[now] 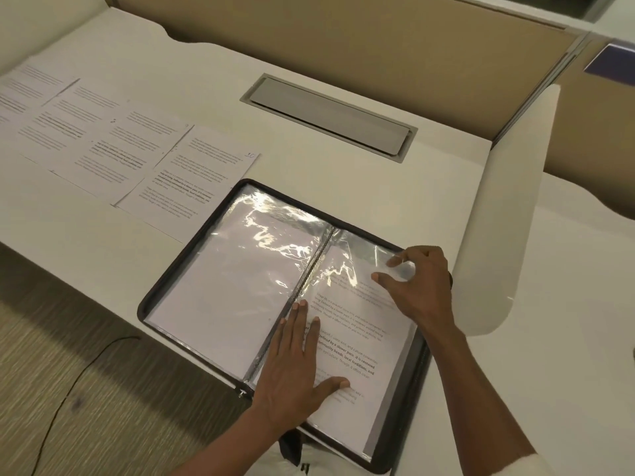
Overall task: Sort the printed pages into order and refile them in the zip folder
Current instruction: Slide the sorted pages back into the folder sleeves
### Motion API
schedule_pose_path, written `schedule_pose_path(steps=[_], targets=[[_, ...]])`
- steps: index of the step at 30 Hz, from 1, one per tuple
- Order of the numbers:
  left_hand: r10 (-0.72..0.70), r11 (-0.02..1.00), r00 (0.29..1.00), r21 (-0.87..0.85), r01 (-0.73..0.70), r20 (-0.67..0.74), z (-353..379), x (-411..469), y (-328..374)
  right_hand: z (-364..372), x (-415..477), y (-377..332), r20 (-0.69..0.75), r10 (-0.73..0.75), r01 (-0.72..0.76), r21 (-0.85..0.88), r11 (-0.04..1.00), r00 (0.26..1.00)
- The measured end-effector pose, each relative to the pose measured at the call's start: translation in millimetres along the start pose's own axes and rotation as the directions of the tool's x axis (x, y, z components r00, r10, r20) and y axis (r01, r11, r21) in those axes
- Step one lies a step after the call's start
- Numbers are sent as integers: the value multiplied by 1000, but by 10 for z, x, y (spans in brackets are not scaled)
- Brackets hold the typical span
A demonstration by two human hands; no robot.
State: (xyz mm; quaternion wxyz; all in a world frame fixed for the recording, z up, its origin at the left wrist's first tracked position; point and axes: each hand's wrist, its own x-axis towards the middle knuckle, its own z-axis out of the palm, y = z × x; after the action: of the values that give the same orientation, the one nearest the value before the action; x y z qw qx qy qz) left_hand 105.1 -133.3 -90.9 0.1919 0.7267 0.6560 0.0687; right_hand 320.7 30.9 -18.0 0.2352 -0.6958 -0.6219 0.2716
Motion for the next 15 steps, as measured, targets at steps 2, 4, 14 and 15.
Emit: schedule_pose_path(steps=[2, 4, 14, 15], targets=[[6, 1000, 1000, 21, -6, -2, 5, 4, -11, 29, -76, 76, -57, 33, -27, 104, 994, 998], [11, 999, 1000, 33, -11, -1, 8, 12, -24, 67, -154, 173, -66, 76, -61, 207, 976, 995], [-95, 995, 992, -8, 96, 82, -137, 80, 83, 287, -991, 364, 260, 297, -392, 522, 758, 919], [-107, 994, 992, -30, 110, 66, -164, 93, 103, 301, -1089, 342, 309, 274, -404, 528, 747, 911]])
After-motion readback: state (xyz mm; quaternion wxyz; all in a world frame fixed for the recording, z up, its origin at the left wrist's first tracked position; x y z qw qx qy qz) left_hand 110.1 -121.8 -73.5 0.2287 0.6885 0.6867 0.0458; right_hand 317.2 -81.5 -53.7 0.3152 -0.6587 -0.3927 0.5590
